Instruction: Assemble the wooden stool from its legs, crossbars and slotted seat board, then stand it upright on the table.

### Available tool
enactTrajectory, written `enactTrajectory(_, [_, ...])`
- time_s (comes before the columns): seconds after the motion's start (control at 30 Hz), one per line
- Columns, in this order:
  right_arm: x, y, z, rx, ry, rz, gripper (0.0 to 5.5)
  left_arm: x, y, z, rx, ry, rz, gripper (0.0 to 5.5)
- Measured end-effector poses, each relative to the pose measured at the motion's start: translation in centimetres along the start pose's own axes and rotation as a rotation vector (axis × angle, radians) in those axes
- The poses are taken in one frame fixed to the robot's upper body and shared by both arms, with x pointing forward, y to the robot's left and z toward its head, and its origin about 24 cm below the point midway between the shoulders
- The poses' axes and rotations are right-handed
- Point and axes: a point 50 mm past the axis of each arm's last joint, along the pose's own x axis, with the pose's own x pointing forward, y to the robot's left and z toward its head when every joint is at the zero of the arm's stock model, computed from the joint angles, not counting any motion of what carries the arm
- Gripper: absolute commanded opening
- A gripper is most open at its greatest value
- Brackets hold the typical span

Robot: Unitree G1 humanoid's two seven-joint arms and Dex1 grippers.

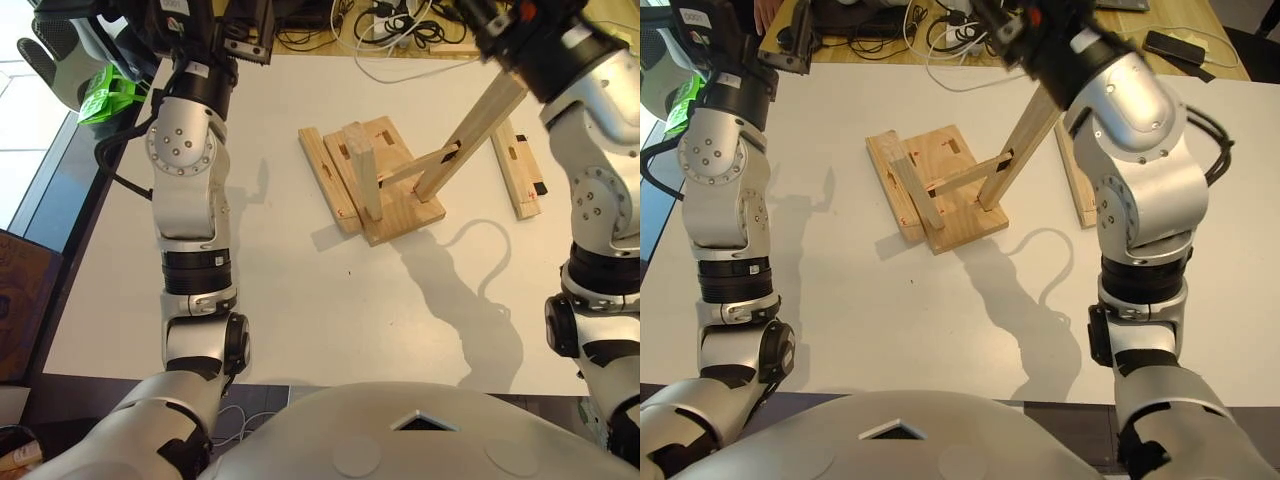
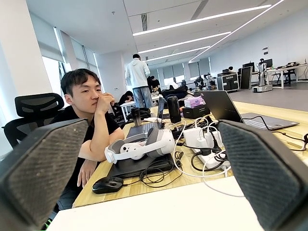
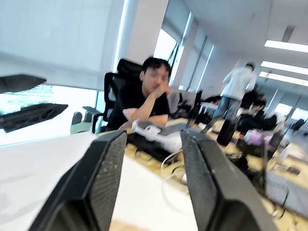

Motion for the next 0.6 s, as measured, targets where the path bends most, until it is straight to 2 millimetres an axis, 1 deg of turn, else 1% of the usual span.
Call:
enactTrajectory(0.03, [-0.4, 0.7, -2.6, 0.11, 0.144, 0.035, 1.36, 0.0, 0.0, 0.0, 0.0, 0.0, 0.0, 4.94])
enactTrajectory(0.07, [-1.2, 1.6, -5.5, 0.209, 0.299, 0.07, 1.16, 0.0, 0.0, 0.0, 0.0, 0.0, 0.001, 4.94])
enactTrajectory(0.1, [-2.0, 2.3, -7.0, 0.257, 0.373, 0.084, 1.01, 0.0, 0.0, 0.0, 0.0, 0.0, 0.005, 4.94])
enactTrajectory(0.17, [-2.3, 2.3, -7.5, 0.266, 0.434, 0.084, 0.67, 0.0, 0.0, 0.0, 0.0, 0.0, 0.008, 4.94])
enactTrajectory(0.27, [-1.7, 1.6, -8.2, 0.284, 0.476, 0.032, 0.12, 0.0, 0.1, 0.0, 0.0, -0.001, 0.019, 4.94])
enactTrajectory(0.3, [-1.3, 1.4, -8.1, 0.27, 0.449, 0.012, 0.01, 0.0, 0.0, 0.0, 0.0, -0.001, 0.018, 4.94])
enactTrajectory(0.37, [-0.8, 1.4, -7.8, 0.231, 0.355, -0.016, 0.01, 0.0, 0.0, 0.0, -0.001, -0.001, 0.018, 4.94])
enactTrajectory(0.43, [-0.4, 1.5, -7.0, 0.217, 0.252, -0.027, 0.01, 0.0, 0.0, -0.1, -0.002, 0.004, 0.017, 4.94])
enactTrajectory(0.47, [-0.1, 1.2, -5.5, 0.2, 0.123, -0.048, 0.01, 0.0, 0.0, -0.1, -0.002, 0.004, 0.017, 4.94])
enactTrajectory(0.53, [0.1, 0.0, -2.0, 0.146, -0.074, -0.094, 0.01, 0.0, 0.0, -0.1, -0.002, 0.004, 0.018, 4.94])
enactTrajectory(0.6, [0.3, -2.6, 3.3, 0.068, -0.283, -0.19, 0.01, 0.1, 0.0, -0.1, -0.002, 0.003, 0.018, 4.94])
